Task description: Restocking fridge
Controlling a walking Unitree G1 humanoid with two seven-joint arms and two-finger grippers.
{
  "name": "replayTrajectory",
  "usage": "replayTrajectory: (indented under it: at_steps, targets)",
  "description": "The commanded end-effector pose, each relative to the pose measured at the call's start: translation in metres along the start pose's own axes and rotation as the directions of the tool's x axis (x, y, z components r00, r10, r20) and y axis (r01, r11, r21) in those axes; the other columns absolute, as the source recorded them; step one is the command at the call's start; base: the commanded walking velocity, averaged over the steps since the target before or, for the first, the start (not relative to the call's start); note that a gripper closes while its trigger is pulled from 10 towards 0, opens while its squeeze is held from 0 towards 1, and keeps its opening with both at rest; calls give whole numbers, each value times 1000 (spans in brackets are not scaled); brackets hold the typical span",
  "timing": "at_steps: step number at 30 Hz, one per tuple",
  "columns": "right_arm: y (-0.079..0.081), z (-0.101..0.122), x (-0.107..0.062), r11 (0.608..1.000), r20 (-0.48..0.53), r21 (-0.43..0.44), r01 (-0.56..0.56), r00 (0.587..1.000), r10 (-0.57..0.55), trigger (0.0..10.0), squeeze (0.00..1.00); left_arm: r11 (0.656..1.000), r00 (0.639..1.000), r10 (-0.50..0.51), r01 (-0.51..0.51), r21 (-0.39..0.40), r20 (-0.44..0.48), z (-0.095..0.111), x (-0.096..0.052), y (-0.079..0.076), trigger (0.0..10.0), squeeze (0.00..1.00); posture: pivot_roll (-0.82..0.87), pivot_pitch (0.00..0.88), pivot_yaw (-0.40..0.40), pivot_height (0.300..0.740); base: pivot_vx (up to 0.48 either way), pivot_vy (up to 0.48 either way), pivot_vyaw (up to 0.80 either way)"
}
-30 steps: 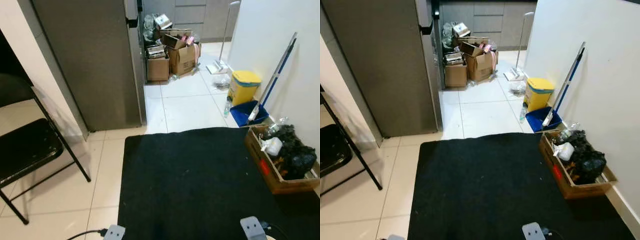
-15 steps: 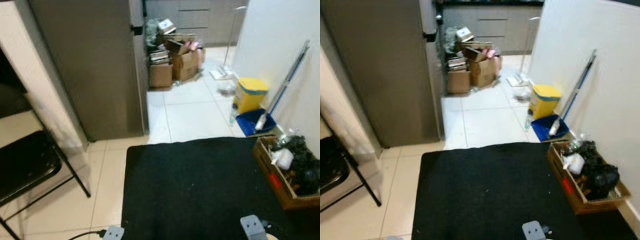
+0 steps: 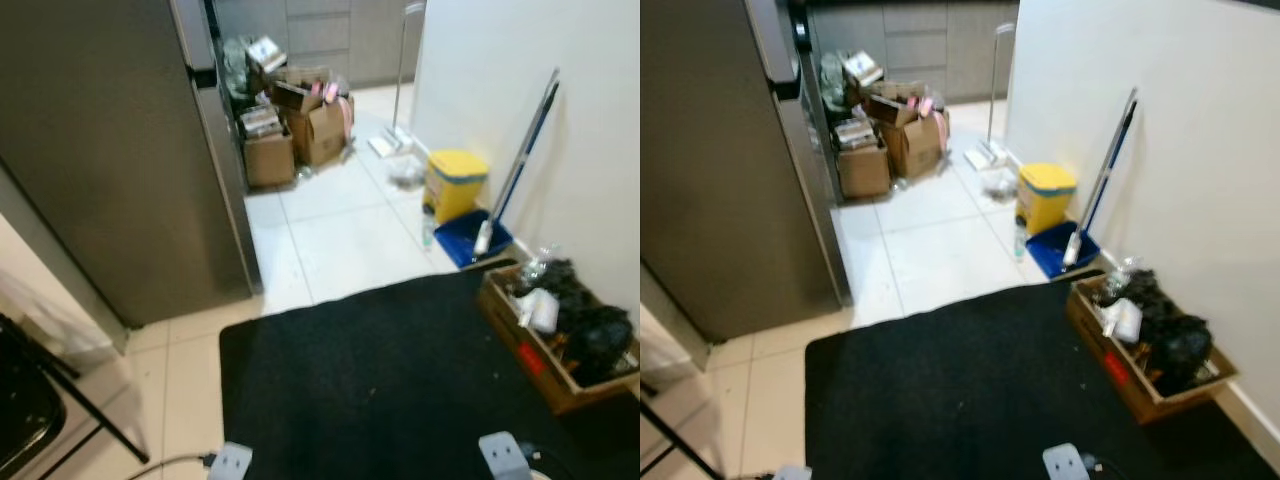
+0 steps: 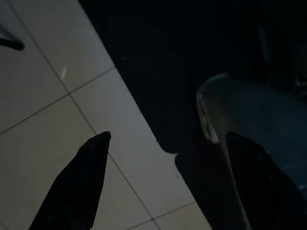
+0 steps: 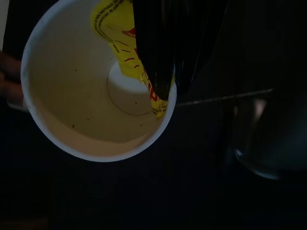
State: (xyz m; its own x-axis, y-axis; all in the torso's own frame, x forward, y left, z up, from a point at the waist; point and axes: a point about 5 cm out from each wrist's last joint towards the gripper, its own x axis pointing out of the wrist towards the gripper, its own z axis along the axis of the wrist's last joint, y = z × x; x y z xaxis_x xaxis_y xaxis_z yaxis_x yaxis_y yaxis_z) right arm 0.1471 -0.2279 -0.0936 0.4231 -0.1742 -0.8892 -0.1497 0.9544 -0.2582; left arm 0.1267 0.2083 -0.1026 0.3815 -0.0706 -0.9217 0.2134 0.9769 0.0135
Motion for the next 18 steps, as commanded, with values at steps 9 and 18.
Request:
replayTrajectory:
  at_steps: [9,18]
  targets:
    - [-3,2,0,1000,7,-13,9,1000,-9,10000,0,1000,1000,-6,6,12,-16,-5,0,-1,10000,0,20,0,-1,740,295,0,0]
    - [-3,2,0,1000,7,-23,7,1000,-6,10000,0,1000,1000,-5,6,16,-18,-5,-1,-1,10000,0,19,0,3,740,291,0,0]
